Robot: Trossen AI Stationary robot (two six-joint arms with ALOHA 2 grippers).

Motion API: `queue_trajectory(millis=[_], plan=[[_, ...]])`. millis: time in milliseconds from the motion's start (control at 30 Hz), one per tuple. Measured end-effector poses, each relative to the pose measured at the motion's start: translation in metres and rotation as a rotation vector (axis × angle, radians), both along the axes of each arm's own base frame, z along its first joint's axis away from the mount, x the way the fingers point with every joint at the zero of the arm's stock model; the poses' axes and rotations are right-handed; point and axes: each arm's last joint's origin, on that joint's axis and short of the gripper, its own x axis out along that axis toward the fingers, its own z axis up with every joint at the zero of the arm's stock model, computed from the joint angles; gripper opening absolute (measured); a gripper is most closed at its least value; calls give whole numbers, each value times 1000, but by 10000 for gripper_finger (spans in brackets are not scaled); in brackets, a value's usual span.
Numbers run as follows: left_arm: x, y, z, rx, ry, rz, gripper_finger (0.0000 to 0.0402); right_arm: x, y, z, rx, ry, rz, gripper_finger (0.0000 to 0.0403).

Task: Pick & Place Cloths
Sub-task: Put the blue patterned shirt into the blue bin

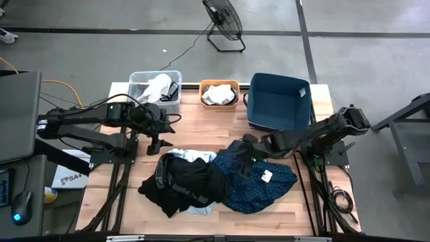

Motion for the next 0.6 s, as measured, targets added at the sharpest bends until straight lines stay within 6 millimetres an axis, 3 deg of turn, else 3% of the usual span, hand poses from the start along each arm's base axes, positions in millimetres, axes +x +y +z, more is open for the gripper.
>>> queue_trajectory(millis=[167, 367, 500, 600], plan=[[0, 0, 0, 17, -3, 11, 260, -13, 23, -8, 8, 96, 36, 291], [1, 0, 1, 22, -15, 15, 260, -27, 45, -17, -170, 183, 254, 291], [2, 0, 1, 24, -21, 17, 260, -33, 48, -30, -293, 244, 364, 291], [2, 0, 2, 24, -22, 17, 260, -37, 44, -51, -283, 320, 433, 291]])
